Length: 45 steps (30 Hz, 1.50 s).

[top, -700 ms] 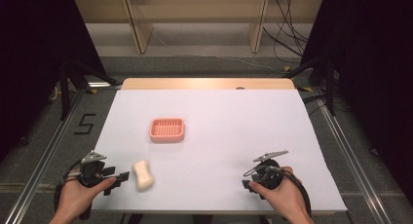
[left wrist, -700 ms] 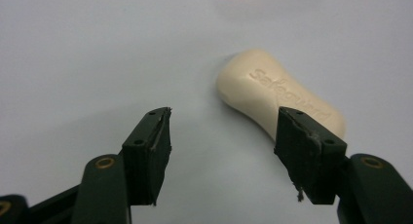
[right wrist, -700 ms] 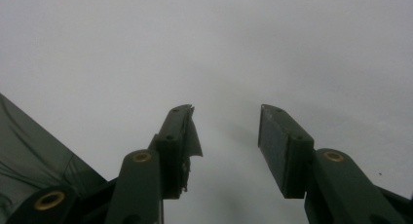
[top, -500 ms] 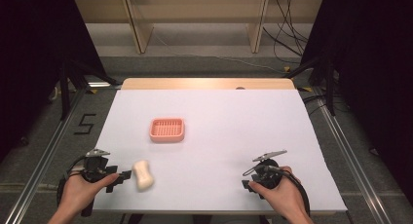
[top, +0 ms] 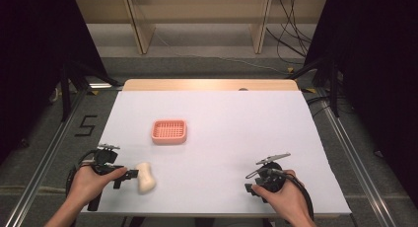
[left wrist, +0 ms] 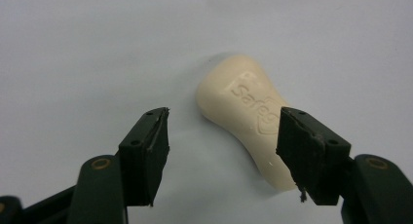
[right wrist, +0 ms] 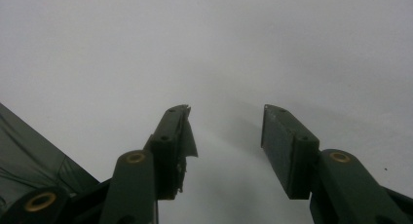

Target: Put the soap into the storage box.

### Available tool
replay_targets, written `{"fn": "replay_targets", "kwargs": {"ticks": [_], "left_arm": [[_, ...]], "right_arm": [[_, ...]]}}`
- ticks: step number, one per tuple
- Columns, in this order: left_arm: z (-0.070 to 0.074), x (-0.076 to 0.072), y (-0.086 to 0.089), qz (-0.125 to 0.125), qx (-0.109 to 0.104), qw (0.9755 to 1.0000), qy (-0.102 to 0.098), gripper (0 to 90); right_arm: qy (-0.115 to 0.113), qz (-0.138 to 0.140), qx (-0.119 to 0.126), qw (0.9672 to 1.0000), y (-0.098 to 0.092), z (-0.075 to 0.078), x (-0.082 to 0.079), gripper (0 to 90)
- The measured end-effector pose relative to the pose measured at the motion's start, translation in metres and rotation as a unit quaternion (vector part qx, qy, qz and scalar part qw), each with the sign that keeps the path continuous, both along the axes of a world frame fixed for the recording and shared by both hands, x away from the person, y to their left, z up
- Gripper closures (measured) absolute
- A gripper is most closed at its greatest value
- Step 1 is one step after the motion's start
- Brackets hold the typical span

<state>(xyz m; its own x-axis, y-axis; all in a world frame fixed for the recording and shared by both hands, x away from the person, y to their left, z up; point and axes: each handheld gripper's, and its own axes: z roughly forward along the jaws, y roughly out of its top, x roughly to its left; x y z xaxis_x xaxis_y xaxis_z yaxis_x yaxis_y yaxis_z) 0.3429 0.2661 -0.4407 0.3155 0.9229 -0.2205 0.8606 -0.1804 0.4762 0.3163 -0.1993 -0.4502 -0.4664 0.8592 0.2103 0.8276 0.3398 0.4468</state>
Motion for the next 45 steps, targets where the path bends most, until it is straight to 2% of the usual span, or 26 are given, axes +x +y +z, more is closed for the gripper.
{"fn": "replay_targets", "kwargs": {"ticks": [1, 3, 4, 7, 9, 13, 17, 20, 22, 23, 25, 26, 27, 30, 33, 34, 43, 44, 45], "left_arm": [[0.000, 0.001, -0.003, 0.010, -0.002, 0.9999, 0.009, 35.6], [0.000, 0.003, -0.004, 0.009, 0.001, 0.9999, 0.012, 35.6], [0.000, 0.005, -0.006, 0.014, -0.001, 0.9998, 0.011, 35.6], [0.002, 0.011, -0.010, 0.002, 0.006, 0.9996, 0.027, 35.6], [0.002, 0.013, -0.012, -0.001, 0.003, 0.9995, 0.033, 35.4], [0.001, 0.017, -0.017, -0.006, 0.014, 0.9991, 0.040, 35.1], [-0.001, 0.020, -0.021, -0.015, 0.023, 0.9978, 0.060, 34.9], [-0.001, 0.023, -0.024, -0.017, 0.022, 0.9967, 0.076, 34.8], [0.000, 0.025, -0.025, -0.025, 0.026, 0.9961, 0.080, 34.6], [-0.001, 0.025, -0.027, -0.017, 0.020, 0.9965, 0.079, 34.6], [0.000, 0.027, -0.027, -0.019, 0.026, 0.9957, 0.087, 34.5], [0.000, 0.028, -0.027, -0.025, 0.029, 0.9953, 0.089, 34.4], [0.000, 0.029, -0.028, -0.027, 0.029, 0.9950, 0.092, 34.3], [-0.001, 0.030, -0.029, -0.027, 0.032, 0.9947, 0.094, 34.0], [-0.003, 0.031, -0.030, -0.024, 0.034, 0.9941, 0.100, 33.6], [-0.003, 0.031, -0.030, -0.024, 0.033, 0.9942, 0.100, 33.6], [-0.004, 0.034, -0.033, -0.010, 0.040, 0.9930, 0.111, 30.8], [-0.004, 0.035, -0.034, -0.006, 0.041, 0.9923, 0.117, 29.7], [-0.004, 0.035, -0.034, -0.006, 0.041, 0.9923, 0.117, 29.4]], "right_arm": [[-0.002, 0.001, 0.001, 1.0000, 0.000, -0.001, 0.000, 52.8], [0.002, -0.002, 0.000, 1.0000, 0.000, 0.000, 0.000, 52.6], [-0.006, 0.004, -0.001, 1.0000, -0.001, -0.001, 0.001, 52.4], [-0.006, 0.004, -0.002, 1.0000, 0.000, -0.002, 0.001, 52.4], [-0.006, 0.003, -0.002, 1.0000, 0.000, -0.002, 0.000, 52.4], [-0.002, 0.004, -0.004, 1.0000, 0.000, -0.002, 0.001, 52.2], [-0.004, 0.003, -0.001, 1.0000, 0.000, -0.002, 0.000, 52.0], [-0.003, 0.003, -0.002, 1.0000, 0.000, -0.003, 0.000, 51.9], [-0.002, 0.007, -0.004, 1.0000, 0.000, -0.003, 0.001, 51.9], [-0.001, 0.007, -0.004, 1.0000, 0.001, -0.003, 0.001, 51.7], [0.008, 0.001, -0.001, 1.0000, 0.002, -0.002, -0.001, 51.6], [-0.003, 0.009, -0.003, 1.0000, 0.001, -0.004, 0.001, 51.5], [0.005, 0.005, -0.002, 1.0000, 0.002, -0.004, 0.000, 51.5], [0.003, 0.007, -0.003, 1.0000, 0.002, -0.005, 0.001, 51.4], [-0.001, 0.014, 0.000, 0.9999, 0.001, -0.006, 0.001, 51.4], [0.004, 0.004, 0.000, 1.0000, 0.002, -0.005, 0.000, 51.4], [0.009, 0.006, -0.004, 0.9999, 0.003, -0.006, 0.000, 51.2], [-0.014, 0.033, -0.002, 0.9994, 0.000, -0.009, 0.004, 51.0], [-0.014, 0.033, -0.002, 0.9994, 0.000, -0.009, 0.004, 51.0]]}}
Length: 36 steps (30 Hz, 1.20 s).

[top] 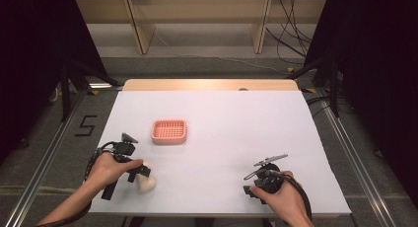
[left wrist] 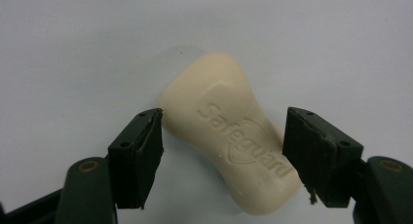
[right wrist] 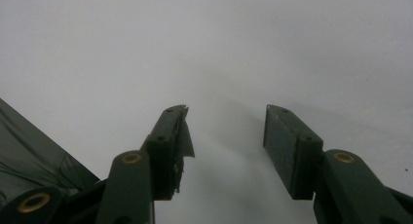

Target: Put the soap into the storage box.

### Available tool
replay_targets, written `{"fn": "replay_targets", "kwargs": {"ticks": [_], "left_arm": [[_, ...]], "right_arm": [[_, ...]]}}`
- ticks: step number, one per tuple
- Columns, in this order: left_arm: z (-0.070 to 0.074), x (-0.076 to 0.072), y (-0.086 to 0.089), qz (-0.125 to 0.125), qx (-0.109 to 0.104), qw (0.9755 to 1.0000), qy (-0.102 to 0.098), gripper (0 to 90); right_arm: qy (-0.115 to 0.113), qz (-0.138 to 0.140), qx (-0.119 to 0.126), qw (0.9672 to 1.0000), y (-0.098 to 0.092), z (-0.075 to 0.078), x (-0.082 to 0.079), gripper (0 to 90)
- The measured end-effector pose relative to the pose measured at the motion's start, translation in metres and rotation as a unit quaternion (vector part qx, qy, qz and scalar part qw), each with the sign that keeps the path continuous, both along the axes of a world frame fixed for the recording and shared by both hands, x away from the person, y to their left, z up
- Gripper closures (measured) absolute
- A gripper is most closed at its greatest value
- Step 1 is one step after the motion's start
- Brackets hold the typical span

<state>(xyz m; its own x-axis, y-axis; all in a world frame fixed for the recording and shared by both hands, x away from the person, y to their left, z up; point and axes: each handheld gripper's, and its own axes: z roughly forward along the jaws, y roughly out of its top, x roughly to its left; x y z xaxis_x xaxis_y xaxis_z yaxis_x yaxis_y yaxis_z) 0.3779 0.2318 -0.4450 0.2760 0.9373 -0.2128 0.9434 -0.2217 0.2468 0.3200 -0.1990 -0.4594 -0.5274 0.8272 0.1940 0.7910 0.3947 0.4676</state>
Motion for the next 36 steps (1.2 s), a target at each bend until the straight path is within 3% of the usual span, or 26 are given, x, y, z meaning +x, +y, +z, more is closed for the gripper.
{"fn": "replay_targets", "kwargs": {"ticks": [2, 10, 11, 13, 14, 20, 23, 25, 31, 36], "left_arm": [[0.000, 0.001, -0.001, 0.002, 0.001, 1.0000, 0.004, 28.9], [-0.004, 0.002, -0.004, 0.008, 0.001, 0.9999, 0.007, 25.5], [-0.004, 0.001, -0.007, 0.031, -0.007, 0.9993, 0.017, 25.1], [-0.006, 0.003, -0.004, 0.009, 0.001, 0.9999, 0.012, 24.9], [-0.007, 0.002, -0.008, 0.032, -0.007, 0.9992, 0.022, 25.0], [-0.011, 0.003, -0.013, 0.026, 0.000, 0.9991, 0.033, 26.3], [-0.014, 0.002, -0.015, 0.016, 0.007, 0.9993, 0.034, 30.0], [-0.015, 0.002, -0.015, 0.008, 0.014, 0.9993, 0.033, 31.5], [-0.013, 0.002, -0.018, -0.016, 0.033, 0.9988, 0.034, 38.0], [-0.011, 0.004, -0.018, -0.057, 0.057, 0.9958, 0.043, 44.3]], "right_arm": [[0.019, -0.022, 0.001, 0.9996, 0.003, 0.002, -0.003, 51.0], [0.029, -0.027, -0.002, 0.9992, 0.004, 0.001, -0.004, 50.7], [0.029, -0.026, -0.002, 0.9992, 0.004, 0.001, -0.003, 50.7], [0.030, -0.027, -0.003, 0.9992, 0.004, 0.000, -0.003, 50.4], [0.028, -0.024, -0.002, 0.9993, 0.003, 0.000, -0.003, 50.3], [0.031, -0.017, -0.004, 0.9994, 0.003, -0.001, -0.002, 50.0], [0.029, -0.016, -0.003, 0.9994, 0.003, -0.002, -0.002, 49.9], [0.040, -0.026, -0.002, 0.9988, 0.003, 0.000, -0.004, 49.8], [0.031, -0.020, -0.004, 0.9993, 0.003, -0.002, -0.003, 49.6], [0.035, -0.033, -0.008, 0.9988, 0.005, -0.002, -0.003, 49.6]]}}
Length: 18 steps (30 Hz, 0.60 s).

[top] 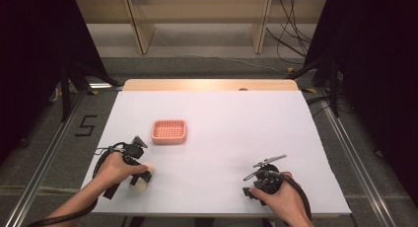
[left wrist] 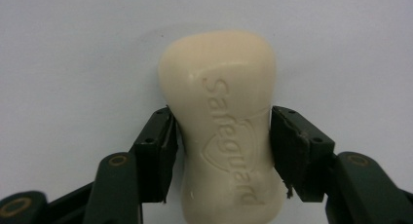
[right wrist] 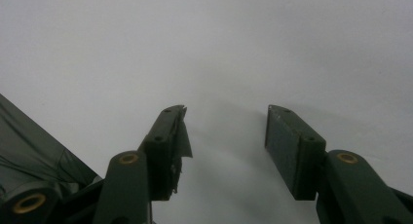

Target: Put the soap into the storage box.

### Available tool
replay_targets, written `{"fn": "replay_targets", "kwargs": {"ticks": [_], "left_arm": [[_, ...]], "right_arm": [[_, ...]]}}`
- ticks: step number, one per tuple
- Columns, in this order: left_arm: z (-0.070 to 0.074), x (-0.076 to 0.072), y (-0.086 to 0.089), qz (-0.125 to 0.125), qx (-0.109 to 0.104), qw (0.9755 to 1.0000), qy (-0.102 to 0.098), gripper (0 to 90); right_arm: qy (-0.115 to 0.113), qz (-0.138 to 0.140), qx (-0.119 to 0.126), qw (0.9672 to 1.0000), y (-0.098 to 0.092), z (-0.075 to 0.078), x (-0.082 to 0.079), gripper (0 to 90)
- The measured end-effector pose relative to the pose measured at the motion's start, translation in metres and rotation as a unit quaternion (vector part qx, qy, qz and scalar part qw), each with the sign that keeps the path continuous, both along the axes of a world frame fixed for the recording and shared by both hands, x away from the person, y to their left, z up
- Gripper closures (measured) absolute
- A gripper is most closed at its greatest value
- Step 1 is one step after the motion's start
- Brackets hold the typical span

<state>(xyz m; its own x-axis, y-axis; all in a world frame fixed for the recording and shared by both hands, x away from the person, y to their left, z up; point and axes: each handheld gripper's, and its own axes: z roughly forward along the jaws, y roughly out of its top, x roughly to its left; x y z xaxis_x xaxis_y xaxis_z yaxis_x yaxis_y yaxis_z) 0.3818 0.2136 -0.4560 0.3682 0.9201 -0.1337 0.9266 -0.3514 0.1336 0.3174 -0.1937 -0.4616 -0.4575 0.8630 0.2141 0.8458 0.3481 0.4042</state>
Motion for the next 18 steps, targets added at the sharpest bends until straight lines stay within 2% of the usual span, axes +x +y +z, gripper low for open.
{"fn": "replay_targets", "kwargs": {"ticks": [1, 2, 3, 4, 7, 13, 15, 16, 17, 18], "left_arm": [[-0.0007, -0.0003, -0.0020, 0.005, -0.001, 1.0000, -0.004, 44.3], [0.0003, 0.0007, -0.0009, -0.012, 0.007, 0.9999, 0.003, 44.8], [-0.0005, 0.0006, -0.0019, -0.010, 0.005, 0.9999, -0.001, 45.1], [0.0002, 0.0019, -0.0023, -0.023, 0.014, 0.9996, 0.005, 45.2], [0.0001, 0.0026, -0.0037, -0.031, 0.019, 0.9993, 0.006, 45.3], [-0.0007, 0.0031, -0.0067, -0.057, 0.033, 0.9978, 0.001, 45.5], [-0.0027, 0.0023, -0.0079, -0.056, 0.031, 0.9979, -0.009, 45.4], [-0.0010, 0.0032, -0.0079, -0.064, 0.038, 0.9972, 0.001, 44.9], [-0.0033, 0.0027, -0.0082, -0.068, 0.038, 0.9969, -0.007, 44.8], [-0.0033, 0.0027, -0.0082, -0.068, 0.038, 0.9969, -0.007, 44.4]], "right_arm": [[0.000, 0.000, 0.000, 1.0000, 0.0000, 0.0000, 0.0000, 49.6], [0.000, 0.001, -0.001, 1.0000, -0.0003, -0.0001, 0.0001, 49.6], [0.001, 0.001, -0.001, 1.0000, -0.0004, -0.0002, 0.0002, 49.6], [0.003, 0.003, 0.001, 1.0000, -0.0008, -0.0004, 0.0001, 49.6], [0.003, 0.003, 0.001, 1.0000, -0.0007, -0.0004, 0.0001, 49.6], [0.003, 0.006, -0.001, 1.0000, -0.0008, -0.0012, 0.0000, 49.6], [0.003, 0.007, -0.001, 1.0000, -0.0008, -0.0012, -0.0001, 49.6], [0.003, 0.006, -0.001, 1.0000, -0.0008, -0.0013, -0.0001, 49.5], [0.003, 0.007, -0.001, 1.0000, -0.0009, -0.0014, 0.0000, 49.5], [0.003, 0.007, -0.001, 1.0000, -0.0009, -0.0014, 0.0000, 49.5]]}}
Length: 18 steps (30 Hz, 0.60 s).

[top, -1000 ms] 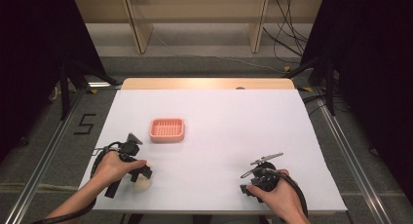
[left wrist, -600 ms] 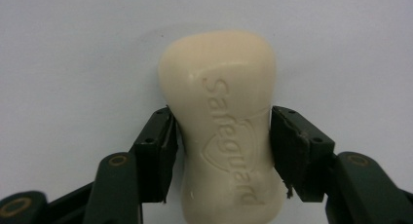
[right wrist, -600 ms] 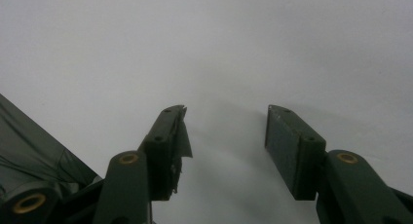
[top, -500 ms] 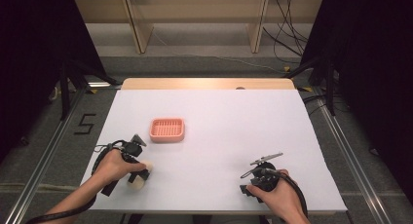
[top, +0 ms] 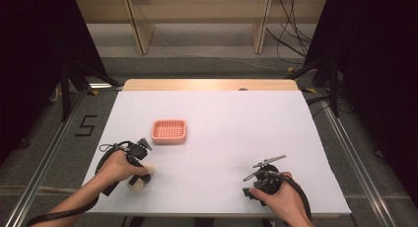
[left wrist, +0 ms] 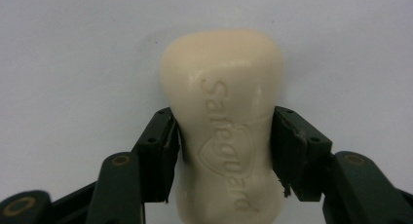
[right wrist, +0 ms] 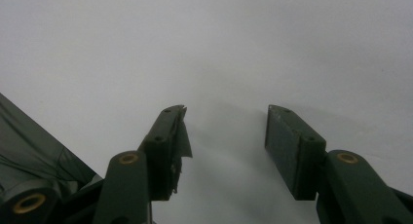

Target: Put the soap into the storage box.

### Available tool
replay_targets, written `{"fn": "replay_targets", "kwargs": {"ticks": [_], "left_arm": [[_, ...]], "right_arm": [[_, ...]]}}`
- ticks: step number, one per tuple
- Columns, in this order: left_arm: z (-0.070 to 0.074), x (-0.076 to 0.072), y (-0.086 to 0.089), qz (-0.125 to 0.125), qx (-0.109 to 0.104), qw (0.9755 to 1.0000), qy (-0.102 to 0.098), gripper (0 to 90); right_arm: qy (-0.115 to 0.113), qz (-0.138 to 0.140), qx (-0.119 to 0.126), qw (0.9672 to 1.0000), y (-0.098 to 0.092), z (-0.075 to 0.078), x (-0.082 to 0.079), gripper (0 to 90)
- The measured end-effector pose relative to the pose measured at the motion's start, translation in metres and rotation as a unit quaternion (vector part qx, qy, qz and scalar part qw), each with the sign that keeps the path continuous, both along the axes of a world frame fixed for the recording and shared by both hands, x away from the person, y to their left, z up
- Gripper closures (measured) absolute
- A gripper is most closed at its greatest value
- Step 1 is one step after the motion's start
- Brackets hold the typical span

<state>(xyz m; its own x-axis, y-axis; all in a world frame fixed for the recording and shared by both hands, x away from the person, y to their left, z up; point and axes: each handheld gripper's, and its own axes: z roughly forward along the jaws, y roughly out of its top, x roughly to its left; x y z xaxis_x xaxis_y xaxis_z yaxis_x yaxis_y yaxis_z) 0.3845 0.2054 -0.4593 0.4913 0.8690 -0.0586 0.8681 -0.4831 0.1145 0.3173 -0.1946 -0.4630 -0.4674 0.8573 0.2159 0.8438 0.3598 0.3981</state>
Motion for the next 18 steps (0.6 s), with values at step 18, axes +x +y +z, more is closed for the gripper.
{"fn": "replay_targets", "kwargs": {"ticks": [18], "left_arm": [[-0.0015, 0.0003, 0.0016, -0.072, 0.015, 0.9973, 0.004, 49.1]], "right_arm": [[0.000, -0.005, -0.002, 1.0000, 0.0014, -0.0009, 0.0000, 49.1]]}}
